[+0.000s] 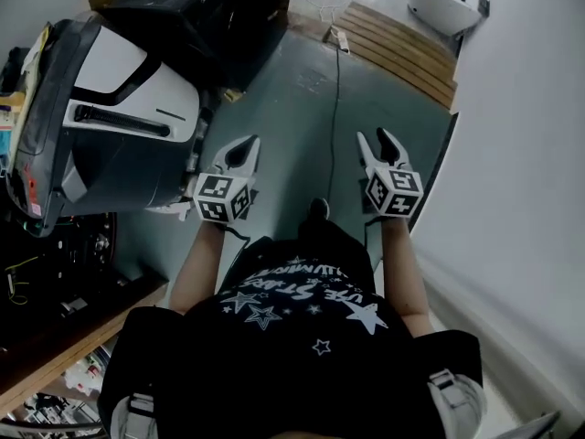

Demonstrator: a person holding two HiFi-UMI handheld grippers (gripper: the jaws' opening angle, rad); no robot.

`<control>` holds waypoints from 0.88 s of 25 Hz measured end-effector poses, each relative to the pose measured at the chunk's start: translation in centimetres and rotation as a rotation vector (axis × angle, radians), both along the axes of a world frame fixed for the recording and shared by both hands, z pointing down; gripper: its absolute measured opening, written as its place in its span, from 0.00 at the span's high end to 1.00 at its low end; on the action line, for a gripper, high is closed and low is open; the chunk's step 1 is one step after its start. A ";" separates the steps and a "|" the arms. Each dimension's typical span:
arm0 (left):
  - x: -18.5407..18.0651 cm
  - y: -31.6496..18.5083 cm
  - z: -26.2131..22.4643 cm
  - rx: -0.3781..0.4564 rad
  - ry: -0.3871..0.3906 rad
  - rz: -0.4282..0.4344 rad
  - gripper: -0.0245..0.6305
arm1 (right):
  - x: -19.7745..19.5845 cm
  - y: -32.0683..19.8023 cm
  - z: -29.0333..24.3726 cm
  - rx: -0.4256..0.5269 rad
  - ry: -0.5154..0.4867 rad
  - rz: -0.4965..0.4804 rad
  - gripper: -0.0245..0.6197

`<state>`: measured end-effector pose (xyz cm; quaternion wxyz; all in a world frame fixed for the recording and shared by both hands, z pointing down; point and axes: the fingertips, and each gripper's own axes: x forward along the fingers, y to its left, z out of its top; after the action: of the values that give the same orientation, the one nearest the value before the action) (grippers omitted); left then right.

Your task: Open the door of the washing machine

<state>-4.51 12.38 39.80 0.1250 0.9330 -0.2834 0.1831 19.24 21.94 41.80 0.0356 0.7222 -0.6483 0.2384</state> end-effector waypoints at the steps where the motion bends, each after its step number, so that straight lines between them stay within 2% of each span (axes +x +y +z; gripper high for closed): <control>1: 1.3 -0.5 0.1 0.004 -0.007 0.003 0.95 | 1.1 -0.5 0.2 0.002 -0.009 0.000 0.64; 7: 6.2 -3.4 0.4 0.004 -0.027 -0.019 0.95 | 5.4 -2.5 1.6 -0.015 -0.047 -0.007 0.64; 16: 7.8 -7.7 1.9 -0.033 -0.014 -0.045 0.95 | 7.8 -6.0 3.1 -0.043 -0.060 -0.005 0.64; 22: 10.1 -14.5 2.7 -0.031 0.018 -0.052 0.95 | 10.3 -11.8 3.2 -0.058 -0.023 -0.004 0.64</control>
<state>5.57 -2.12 42.49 0.1468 0.9250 -0.3034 0.1756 29.51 10.10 44.98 0.0498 0.7168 -0.6430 0.2652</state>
